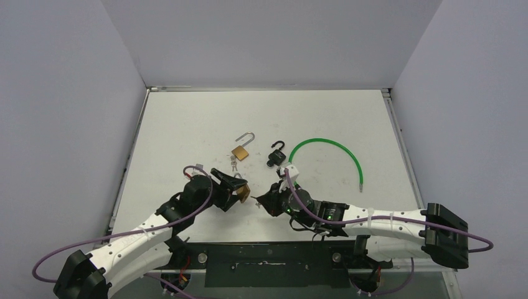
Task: Unlock with the key
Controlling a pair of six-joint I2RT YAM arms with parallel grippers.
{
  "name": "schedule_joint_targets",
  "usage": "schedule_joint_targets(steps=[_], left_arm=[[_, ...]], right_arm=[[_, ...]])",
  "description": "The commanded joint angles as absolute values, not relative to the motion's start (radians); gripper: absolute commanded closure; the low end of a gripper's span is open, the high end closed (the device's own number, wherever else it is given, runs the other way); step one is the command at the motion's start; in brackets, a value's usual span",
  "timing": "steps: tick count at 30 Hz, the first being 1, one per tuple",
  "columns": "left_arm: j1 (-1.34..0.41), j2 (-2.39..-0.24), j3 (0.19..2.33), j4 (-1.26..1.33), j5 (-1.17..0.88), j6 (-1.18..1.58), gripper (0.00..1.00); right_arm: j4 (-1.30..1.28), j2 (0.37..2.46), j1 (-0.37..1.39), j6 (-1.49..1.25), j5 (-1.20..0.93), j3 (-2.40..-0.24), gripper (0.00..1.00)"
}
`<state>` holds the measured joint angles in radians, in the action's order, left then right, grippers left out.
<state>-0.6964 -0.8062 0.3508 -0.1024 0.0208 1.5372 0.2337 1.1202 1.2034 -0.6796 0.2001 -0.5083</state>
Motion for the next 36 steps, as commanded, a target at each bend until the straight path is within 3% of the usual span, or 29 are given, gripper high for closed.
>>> schedule_joint_targets(steps=[1, 12, 36], left_arm=[[-0.688, -0.727, 0.28, 0.157, 0.032, 1.766, 0.64], [-0.686, -0.675, 0.165, 0.251, 0.065, 1.943, 0.65], [-0.686, -0.688, 0.162, 0.274, 0.047, 1.949, 0.66]], right_arm=[[0.285, 1.149, 1.262, -0.606, 0.328, -0.597, 1.0], [0.19, 1.244, 1.343, -0.581, 0.502, -0.675, 1.0], [0.255, 1.323, 1.371, -0.563, 0.513, -0.702, 1.0]])
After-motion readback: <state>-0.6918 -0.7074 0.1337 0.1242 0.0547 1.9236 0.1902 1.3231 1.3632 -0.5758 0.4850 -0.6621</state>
